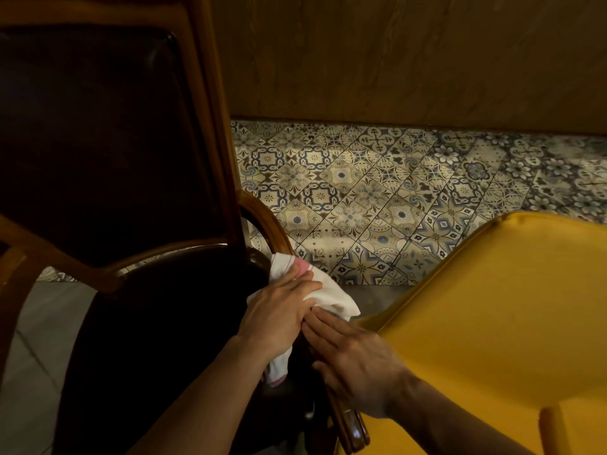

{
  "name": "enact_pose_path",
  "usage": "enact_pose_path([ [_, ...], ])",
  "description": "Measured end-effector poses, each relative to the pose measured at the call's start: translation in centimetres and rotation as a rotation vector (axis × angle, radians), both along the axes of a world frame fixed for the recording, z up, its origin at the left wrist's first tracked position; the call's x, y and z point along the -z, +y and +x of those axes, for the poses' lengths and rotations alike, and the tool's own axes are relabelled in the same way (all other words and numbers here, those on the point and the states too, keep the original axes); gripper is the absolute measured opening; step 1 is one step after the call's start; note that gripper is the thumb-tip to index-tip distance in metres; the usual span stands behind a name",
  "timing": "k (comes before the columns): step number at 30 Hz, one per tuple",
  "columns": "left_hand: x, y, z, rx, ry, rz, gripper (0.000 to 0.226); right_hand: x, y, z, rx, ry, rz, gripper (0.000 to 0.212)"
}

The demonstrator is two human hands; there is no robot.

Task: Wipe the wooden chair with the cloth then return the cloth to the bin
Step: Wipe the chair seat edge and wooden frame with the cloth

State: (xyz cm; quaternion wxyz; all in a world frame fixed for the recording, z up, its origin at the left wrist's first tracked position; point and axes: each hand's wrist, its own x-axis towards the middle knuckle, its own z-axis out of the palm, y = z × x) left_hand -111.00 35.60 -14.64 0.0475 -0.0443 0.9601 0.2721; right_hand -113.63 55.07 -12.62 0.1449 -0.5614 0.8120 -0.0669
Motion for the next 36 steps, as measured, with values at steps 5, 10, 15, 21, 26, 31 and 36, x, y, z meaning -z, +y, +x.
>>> enact_pose_path([
  [5, -0.8, 0.5, 0.4, 0.032, -0.039, -0.022, 0.037, -1.9, 1.6, 0.5, 0.076, -0.039, -0.013, 0.038],
  [10, -2.9, 1.3, 1.7, 0.039, -0.151, 0.032, 0.034, -3.9, 2.7, 0.2, 0.201, 0.052, -0.129, 0.022],
  [15, -5.3, 2.5, 3.8, 0.123, -0.240, 0.104, 0.033, -6.0, 2.4, 0.4, 0.343, 0.057, -0.110, 0.039],
  [21, -11.2, 3.0, 4.7, 0.179, -0.237, 0.184, 0.028, -8.6, 2.1, 0.5, 0.467, -0.235, 0.033, 0.082],
  [26, -16.1, 2.9, 5.1, 0.099, -0.139, 0.217, 0.012, -13.1, 1.5, 0.8, 0.434, -0.254, -0.061, 0.032],
  [31, -21.7, 1.9, 6.0, 0.039, -0.116, 0.120, 0.042, -18.5, 2.2, 1.0, 0.420, -0.126, -0.130, 0.027],
  [36, -27.4, 1.3, 5.9, 0.049, -0.095, 0.010, 0.043, -24.0, 3.3, 0.6, 0.434, -0.028, -0.177, 0.023],
])
